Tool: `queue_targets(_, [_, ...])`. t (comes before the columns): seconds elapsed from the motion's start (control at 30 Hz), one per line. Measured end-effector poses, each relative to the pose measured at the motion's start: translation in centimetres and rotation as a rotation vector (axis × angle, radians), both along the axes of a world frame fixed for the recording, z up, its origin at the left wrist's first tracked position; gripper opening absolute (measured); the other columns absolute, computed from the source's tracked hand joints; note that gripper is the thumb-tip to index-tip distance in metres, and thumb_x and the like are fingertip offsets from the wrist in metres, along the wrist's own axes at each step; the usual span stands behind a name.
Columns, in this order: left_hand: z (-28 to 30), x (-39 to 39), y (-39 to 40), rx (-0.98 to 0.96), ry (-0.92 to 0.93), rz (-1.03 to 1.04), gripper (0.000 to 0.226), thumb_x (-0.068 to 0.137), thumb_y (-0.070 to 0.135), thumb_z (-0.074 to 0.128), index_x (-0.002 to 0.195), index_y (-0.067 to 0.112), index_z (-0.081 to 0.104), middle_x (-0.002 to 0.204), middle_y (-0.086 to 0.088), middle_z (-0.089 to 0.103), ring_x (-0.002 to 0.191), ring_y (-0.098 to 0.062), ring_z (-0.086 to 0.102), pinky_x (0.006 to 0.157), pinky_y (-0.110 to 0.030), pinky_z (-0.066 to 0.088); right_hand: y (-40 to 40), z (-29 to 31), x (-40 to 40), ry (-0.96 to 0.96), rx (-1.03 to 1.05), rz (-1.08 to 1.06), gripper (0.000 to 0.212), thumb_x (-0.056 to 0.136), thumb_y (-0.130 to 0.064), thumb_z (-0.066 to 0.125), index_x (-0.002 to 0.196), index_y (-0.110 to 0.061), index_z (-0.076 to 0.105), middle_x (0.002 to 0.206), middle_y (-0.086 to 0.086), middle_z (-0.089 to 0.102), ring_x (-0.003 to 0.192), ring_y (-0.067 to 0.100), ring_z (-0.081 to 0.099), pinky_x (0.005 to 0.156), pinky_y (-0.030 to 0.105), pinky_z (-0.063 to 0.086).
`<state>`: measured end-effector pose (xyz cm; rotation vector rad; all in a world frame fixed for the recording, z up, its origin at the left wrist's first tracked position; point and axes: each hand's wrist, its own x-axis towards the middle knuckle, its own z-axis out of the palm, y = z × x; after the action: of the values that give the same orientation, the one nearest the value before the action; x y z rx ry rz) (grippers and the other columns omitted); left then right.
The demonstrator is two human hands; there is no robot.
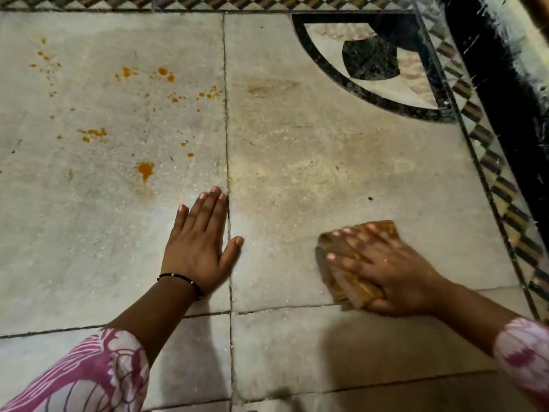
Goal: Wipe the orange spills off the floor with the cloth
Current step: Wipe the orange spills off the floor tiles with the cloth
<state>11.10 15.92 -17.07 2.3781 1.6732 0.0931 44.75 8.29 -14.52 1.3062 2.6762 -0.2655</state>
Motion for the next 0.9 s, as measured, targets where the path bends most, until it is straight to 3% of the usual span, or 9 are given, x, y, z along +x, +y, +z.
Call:
queue_targets(0.1, [0.0,0.0,0.0,-0.001,-0.005,-0.002,0.073,0.089,0.056,0.023,0.151,0.017,0.012,0.158,0.002,0.005,0.145,-0.012,0.001,0.118,-0.038,0.000,2.6,0.7,3.6,-0.030,-0.007,-0.195,0.081,0.079,-0.067,0.040,0.149,-0.031,0.017,0.149,0.017,0.035,0.139,0.030,0.027,0.114,0.047,0.017])
queue_targets(0.2, [0.2,0.0,0.0,0.001,0.009,-0.007,0.073,0.090,0.055,0.024,0.151,0.017,0.012,0.158,0.002,0.006,0.145,-0.013,0.001,0.117,-0.037,-0.001,6.5,0.8,2.2,0.011,0.042,-0.481,0.077,0.081,-0.065,0.035,0.149,-0.035,0.015,0.150,0.016,0.034,0.140,0.030,0.027,0.114,0.046,0.014])
queue_targets(0.33, [0.4,0.0,-0.1,-0.013,0.024,-0.012,0.074,0.090,0.056,0.022,0.151,0.016,0.011,0.158,0.001,0.004,0.145,-0.012,0.000,0.117,-0.037,-0.003,10.3,-0.1,-4.9,0.016,0.123,-0.807,0.078,0.083,-0.056,0.033,0.149,-0.017,0.021,0.148,0.027,0.030,0.137,0.041,0.027,0.114,0.051,0.014])
queue_targets(0.4, [0.3,0.0,-0.1,-0.022,0.034,-0.022,0.075,0.089,0.057,0.019,0.151,0.016,0.008,0.157,0.002,0.000,0.144,-0.011,-0.004,0.116,-0.036,-0.006,9.9,-0.1,-8.1,0.007,0.095,-0.717,0.079,0.083,-0.055,0.034,0.150,-0.016,0.018,0.149,0.027,0.028,0.138,0.042,0.026,0.114,0.051,0.015])
queue_targets(0.6, [3.0,-2.0,0.7,-0.046,-0.051,-0.095,0.082,0.084,0.061,0.018,0.150,0.013,0.008,0.153,0.004,-0.007,0.142,-0.012,-0.003,0.115,-0.038,0.000,3.2,0.8,-8.8,-0.008,-0.058,-0.073,0.079,0.082,-0.068,0.037,0.149,-0.035,0.012,0.155,0.013,0.024,0.142,0.030,0.023,0.116,0.046,0.010])
queue_targets(0.7, [5.8,-7.1,1.2,0.078,0.066,-0.260,0.078,0.088,0.058,0.025,0.149,0.009,0.015,0.157,-0.006,0.009,0.143,-0.018,0.010,0.116,-0.041,0.009,5.0,2.3,-6.3,-0.148,-0.070,-0.130,0.079,0.078,-0.072,0.027,0.148,-0.040,0.009,0.154,0.009,0.029,0.141,0.028,0.028,0.112,0.045,0.018])
queue_targets(0.77, [7.9,-11.7,1.8,0.111,0.191,-0.345,0.075,0.090,0.056,0.026,0.148,0.008,0.020,0.155,-0.010,0.019,0.141,-0.022,0.019,0.115,-0.040,0.009,8.0,3.0,-6.4,-0.234,-0.094,-0.230,0.076,0.081,-0.069,0.013,0.149,-0.038,-0.003,0.159,0.006,0.016,0.145,0.025,0.016,0.113,0.044,0.017])
queue_targets(0.83, [9.9,-15.8,2.1,0.102,0.322,-0.470,0.073,0.092,0.055,0.026,0.148,0.008,0.023,0.155,-0.010,0.023,0.142,-0.023,0.018,0.115,-0.040,0.008,11.3,3.8,-8.1,-0.306,-0.153,-0.265,0.069,0.092,-0.062,0.018,0.149,-0.035,-0.010,0.160,0.005,0.006,0.146,0.024,0.011,0.113,0.044,0.019])
queue_targets(0.9, [11.1,-18.9,1.8,0.088,0.403,-0.621,0.071,0.092,0.053,0.027,0.147,0.009,0.025,0.155,-0.008,0.024,0.143,-0.020,0.017,0.114,-0.042,0.011,13.1,4.9,-10.9,-0.366,-0.181,-0.165,0.070,0.095,-0.055,0.028,0.149,-0.031,-0.010,0.160,0.008,0.005,0.144,0.026,0.015,0.111,0.043,0.024])
